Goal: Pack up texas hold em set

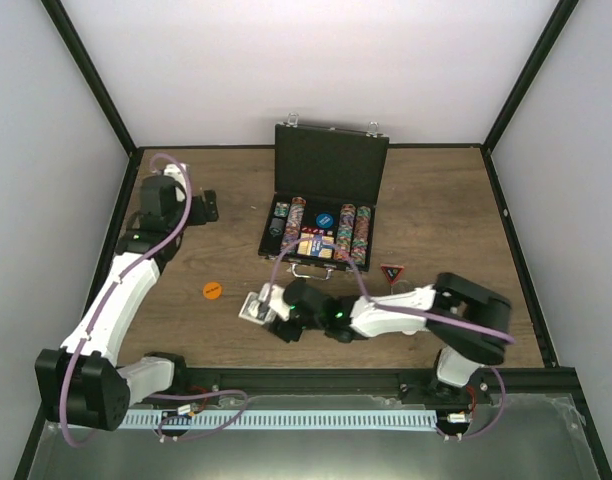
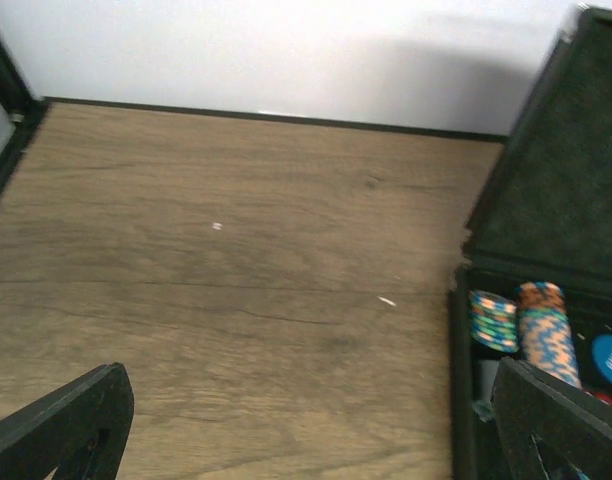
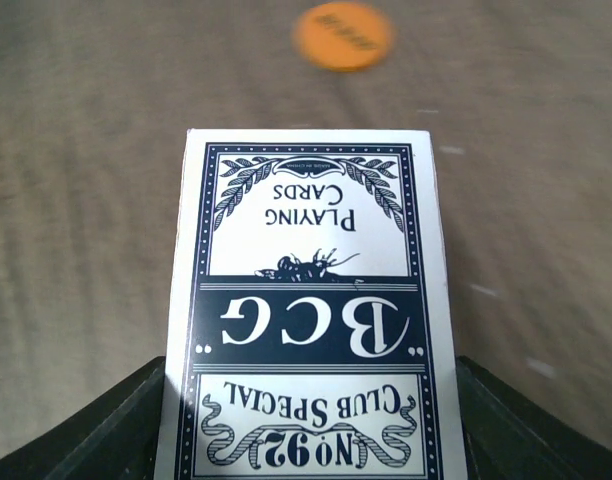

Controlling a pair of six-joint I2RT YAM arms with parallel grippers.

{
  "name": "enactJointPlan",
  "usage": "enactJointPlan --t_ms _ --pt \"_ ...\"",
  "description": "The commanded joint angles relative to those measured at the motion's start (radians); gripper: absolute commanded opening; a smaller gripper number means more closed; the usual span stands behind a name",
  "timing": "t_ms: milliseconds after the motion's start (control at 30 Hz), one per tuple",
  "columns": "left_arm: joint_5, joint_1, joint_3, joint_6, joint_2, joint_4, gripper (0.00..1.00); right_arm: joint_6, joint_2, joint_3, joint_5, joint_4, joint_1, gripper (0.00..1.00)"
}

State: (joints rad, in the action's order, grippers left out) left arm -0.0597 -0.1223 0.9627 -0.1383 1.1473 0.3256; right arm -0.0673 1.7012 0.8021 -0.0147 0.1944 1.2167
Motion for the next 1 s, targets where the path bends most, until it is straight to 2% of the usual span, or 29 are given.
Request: enactJointPlan --t_ms 0,100,200,300,367,667,833,967 --pt "0.093 -0.063 -0.002 -0.036 0.034 -0.008 1.00 0.077 -0.185 -0.114 0.099 0.112 -0.089 0.54" --pt "0.320 -0.072 -0.030 -0.144 0.047 -0.043 0.94 0.079 -0.297 -0.179 0.177 0.170 -0.131 0.55" --pt "0.525 -0.120 -0.165 -0.332 0.007 -0.196 0.91 0.070 -0.393 -0.219 0.214 0.224 -0.173 0.56" --pt "0.608 -0.207 -0.277 -0.520 -0.042 -0.391 0.91 0.039 -0.427 -0.228 0.221 0.254 -0.190 0.57" --pt "0.634 -0.254 -0.305 -0.587 -0.052 -0.434 0.91 0.018 -0.429 -0.218 0.231 0.254 -0.191 0.57" --pt "0.771 -0.285 -0.314 -0.619 -0.039 -0.422 0.91 0.010 -0.440 -0.220 0.207 0.282 -0.192 0.57" --pt "0.762 -0.287 -0.338 -0.630 -0.033 -0.399 0.82 0.017 -0.454 -0.243 0.199 0.319 -0.192 0.57" --pt "0.795 -0.290 -0.339 -0.635 -0.024 -0.399 0.70 0.006 -0.448 -0.242 0.197 0.320 -0.192 0.57"
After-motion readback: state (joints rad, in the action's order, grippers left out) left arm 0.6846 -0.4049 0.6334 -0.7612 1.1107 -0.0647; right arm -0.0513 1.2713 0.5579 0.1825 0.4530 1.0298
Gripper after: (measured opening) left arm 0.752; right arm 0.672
